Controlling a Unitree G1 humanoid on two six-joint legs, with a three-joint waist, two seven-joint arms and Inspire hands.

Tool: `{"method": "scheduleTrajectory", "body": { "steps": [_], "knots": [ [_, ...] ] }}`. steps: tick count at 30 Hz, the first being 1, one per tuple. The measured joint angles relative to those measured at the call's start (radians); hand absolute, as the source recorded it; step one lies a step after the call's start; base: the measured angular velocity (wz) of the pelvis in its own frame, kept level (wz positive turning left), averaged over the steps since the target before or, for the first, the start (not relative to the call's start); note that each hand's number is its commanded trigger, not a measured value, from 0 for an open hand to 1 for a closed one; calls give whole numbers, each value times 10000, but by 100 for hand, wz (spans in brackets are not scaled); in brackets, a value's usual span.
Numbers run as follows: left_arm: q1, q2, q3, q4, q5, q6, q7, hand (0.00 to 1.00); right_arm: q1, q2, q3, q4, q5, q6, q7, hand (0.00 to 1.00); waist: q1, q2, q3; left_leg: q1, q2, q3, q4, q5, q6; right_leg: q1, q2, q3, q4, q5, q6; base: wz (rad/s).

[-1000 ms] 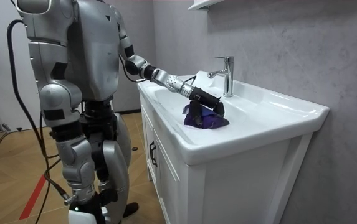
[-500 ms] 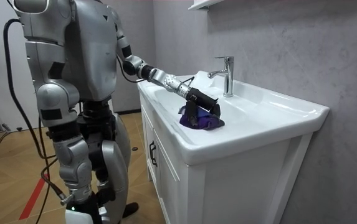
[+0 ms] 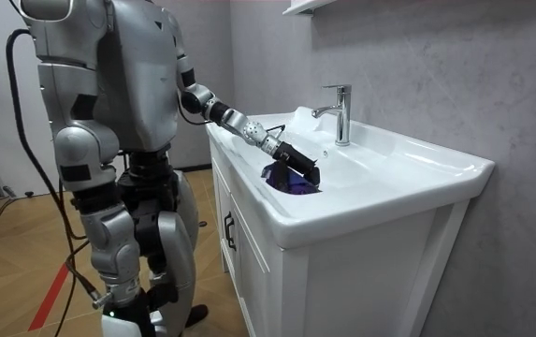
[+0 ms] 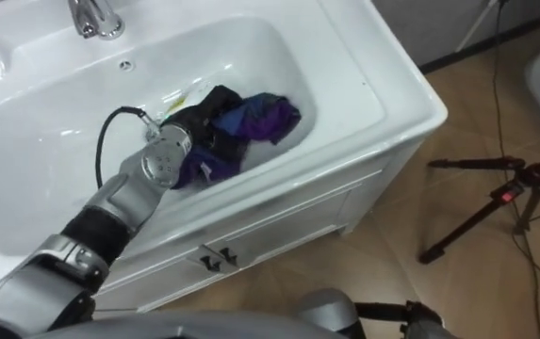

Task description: Wipe basin

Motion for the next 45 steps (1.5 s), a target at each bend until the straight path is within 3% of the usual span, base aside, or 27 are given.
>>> {"method": "scheduleTrajectory", "body": {
  "steps": [2,7,12,19,23,27,32,35,45],
  "knots": [
    [111,39,336,345,0,-224,90,100,200,-3,-167,-184,-15,0,-20,0,123,5,-17,61,0,-1,7,0,0,-9,1,62,21,-38,17,-8],
    [673,141,1372,833,99,-794,393,100,475,-12,-807,-281,-71,3,-203,0,418,193,-184,121,10,3,32,0,1,-8,21,179,33,-30,17,-6],
    [1082,220,2196,1145,151,-940,732,100,515,-8,-1278,-275,-425,8,-255,0,729,317,-199,377,19,-19,-13,1,-1,239,34,160,9,-32,-18,-1],
    [1627,1068,2716,1061,1177,-981,913,100,536,-188,-1562,-386,-836,3,-283,0,1157,425,-273,535,25,-30,-33,-2,-5,411,44,169,-6,-77,-63,-1],
    [1775,1111,2918,1038,2183,-964,970,100,533,-201,-1618,-398,-1385,-23,-259,0,1235,526,-287,718,24,-28,-72,-31,-51,570,46,172,-29,-90,-60,0],
    [2088,1328,2950,285,2827,-658,759,100,525,-291,-1658,-438,-1596,-11,-236,0,1290,640,-281,729,21,-35,-108,-31,-51,560,42,172,-22,-115,-63,0],
    [2285,1963,3003,-423,2890,-351,85,100,457,-433,-1990,-434,-1808,-59,-153,0,1313,809,-272,592,20,-132,-95,-32,-51,483,43,117,-18,-119,-64,5],
    [2451,2128,3463,-956,3448,-122,-151,100,488,-470,-2256,-412,-1926,-73,-157,0,1321,928,-292,522,16,-243,-84,-32,-51,456,43,21,-18,-121,-66,9],
    [2473,3107,3735,-2910,3468,568,-179,100,543,-594,-2243,-340,-1531,-116,-147,0,1805,1062,-182,407,-3,-451,-67,-39,-62,501,19,-262,-27,-154,-65,8]
  ]
}}
